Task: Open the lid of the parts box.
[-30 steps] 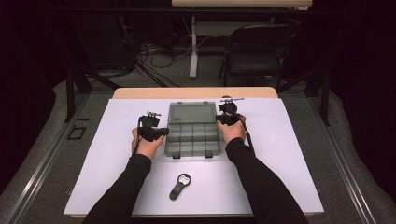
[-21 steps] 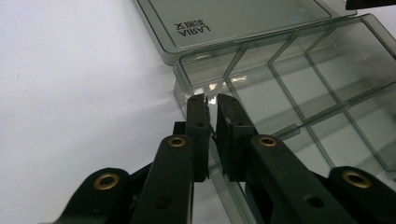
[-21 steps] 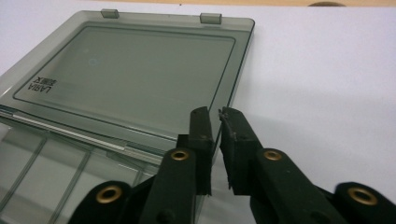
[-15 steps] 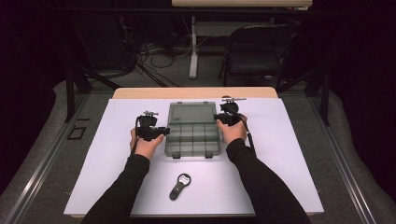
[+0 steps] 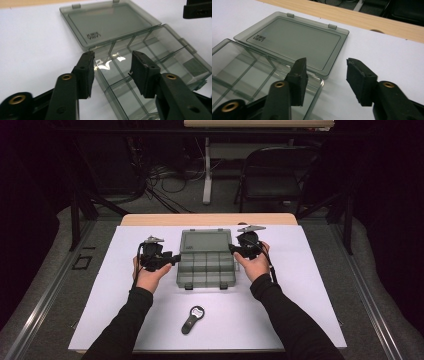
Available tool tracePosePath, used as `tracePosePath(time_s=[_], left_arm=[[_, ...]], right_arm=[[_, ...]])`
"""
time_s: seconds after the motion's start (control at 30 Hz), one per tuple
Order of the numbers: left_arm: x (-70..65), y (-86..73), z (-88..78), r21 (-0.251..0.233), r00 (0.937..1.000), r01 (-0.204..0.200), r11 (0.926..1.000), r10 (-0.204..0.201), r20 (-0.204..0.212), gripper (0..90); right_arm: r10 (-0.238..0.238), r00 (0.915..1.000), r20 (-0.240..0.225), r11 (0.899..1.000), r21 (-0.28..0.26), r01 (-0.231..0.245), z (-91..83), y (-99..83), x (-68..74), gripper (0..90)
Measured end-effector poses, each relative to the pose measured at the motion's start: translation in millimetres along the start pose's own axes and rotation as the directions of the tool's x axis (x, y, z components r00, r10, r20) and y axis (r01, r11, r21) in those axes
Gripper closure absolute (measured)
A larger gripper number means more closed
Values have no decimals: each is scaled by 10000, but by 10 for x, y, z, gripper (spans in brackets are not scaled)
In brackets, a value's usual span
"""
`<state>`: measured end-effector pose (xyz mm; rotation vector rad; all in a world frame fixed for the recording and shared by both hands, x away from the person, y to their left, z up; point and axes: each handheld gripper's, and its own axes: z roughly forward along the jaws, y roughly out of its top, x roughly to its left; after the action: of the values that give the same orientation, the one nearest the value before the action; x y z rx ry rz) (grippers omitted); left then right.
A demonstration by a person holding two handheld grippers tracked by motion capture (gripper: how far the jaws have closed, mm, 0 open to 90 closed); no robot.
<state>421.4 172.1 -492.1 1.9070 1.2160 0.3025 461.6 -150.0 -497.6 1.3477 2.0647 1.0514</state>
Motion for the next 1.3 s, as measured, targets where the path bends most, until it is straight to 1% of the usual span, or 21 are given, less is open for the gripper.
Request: tracePosePath(time_s=[0.03,0.1,0.2,0.27,0.33,0.37,0.4,0.5,0.53,0.6,0.63,0.67,0.7,0.8,0.87,0.9,0.97,1.07,1.13,1.2,1.3], left_arm=[[-6,-1,-39,-62,9999,-119,9999,119,-46,515],[-7,-12,-125,-338,9999,-110,9994,111,46,485],[-12,-29,-229,-159,9996,-183,9997,187,198,460],[-27,-45,-305,-152,9991,-374,9992,377,213,450],[-43,-62,-372,-227,9986,-470,9986,475,236,432],[-50,-70,-409,-218,9986,-431,9988,437,312,420],[-52,-79,-443,-227,9983,-455,9987,463,350,409],[-60,-107,-536,-332,9983,-548,9979,555,193,358],[-60,-114,-569,-388,9982,-522,9979,534,289,344],[-77,-123,-601,-424,9974,-644,9970,657,296,341],[-87,-130,-614,-408,9966,-727,9965,742,350,340],[-99,-141,-633,-404,9959,-785,9961,802,413,335],[-109,-152,-641,-483,9961,-780,9958,798,385,332],[-133,-190,-706,-677,9954,-831,9942,861,428,330],[-144,-207,-750,-813,9941,-962,9920,999,430,329],[-152,-214,-774,-882,9937,-985,9912,1028,456,330],[-158,-221,-805,-874,9927,-1038,9908,1087,527,330],[-170,-233,-831,-852,9919,-1079,9905,1131,583,330],[-181,-248,-844,-809,9921,-1026,9914,1079,638,330],[-188,-263,-855,-648,9922,-1025,9926,1067,646,330],[-214,-291,-872,-377,9900,-1276,9911,1296,559,331]], right_arm=[[-31,10000,-5,10000,-69,31,-40,-8,4,490],[33,9999,-127,9998,-214,-35,-131,-29,3,454],[73,9998,-197,9996,-266,-78,-250,-72,-13,374],[81,9997,-241,9995,-292,-88,-325,-106,-27,316],[88,9997,-235,9983,-566,-101,-442,-151,-34,302],[76,9997,-224,9974,-720,-92,-482,-170,-35,298],[24,9999,-158,9964,-849,-37,-533,-197,-30,294],[-224,9997,-118,9928,-1183,208,-674,-283,-11,272],[-324,9994,-158,9905,-1344,300,-716,-316,-4,268],[-433,9991,28,9868,-1562,432,-806,-385,7,267],[-427,9991,-3,9873,-1529,421,-838,-402,11,266],[-359,9993,-41,9849,-1696,347,-867,-422,16,266],[-350,9992,-165,9846,-1718,317,-916,-444,18,263],[-425,9987,-289,9804,-1938,361,-1015,-491,43,260],[-545,9981,-290,9794,-1964,478,-1059,-511,64,258],[-577,9980,-243,9770,-2069,514,-1075,-523,82,257],[-687,9974,-212,9765,-2061,629,-1108,-540,100,257],[-647,9976,-251,9757,-2113,580,-1114,-564,114,257],[-708,9971,-286,9772,-2025,636,-1119,-579,124,257],[-777,9965,-309,9773,-2002,700,-1129,-594,131,257],[-754,9968,-276,9767,-2036,682,-1141,-621,128,256]])
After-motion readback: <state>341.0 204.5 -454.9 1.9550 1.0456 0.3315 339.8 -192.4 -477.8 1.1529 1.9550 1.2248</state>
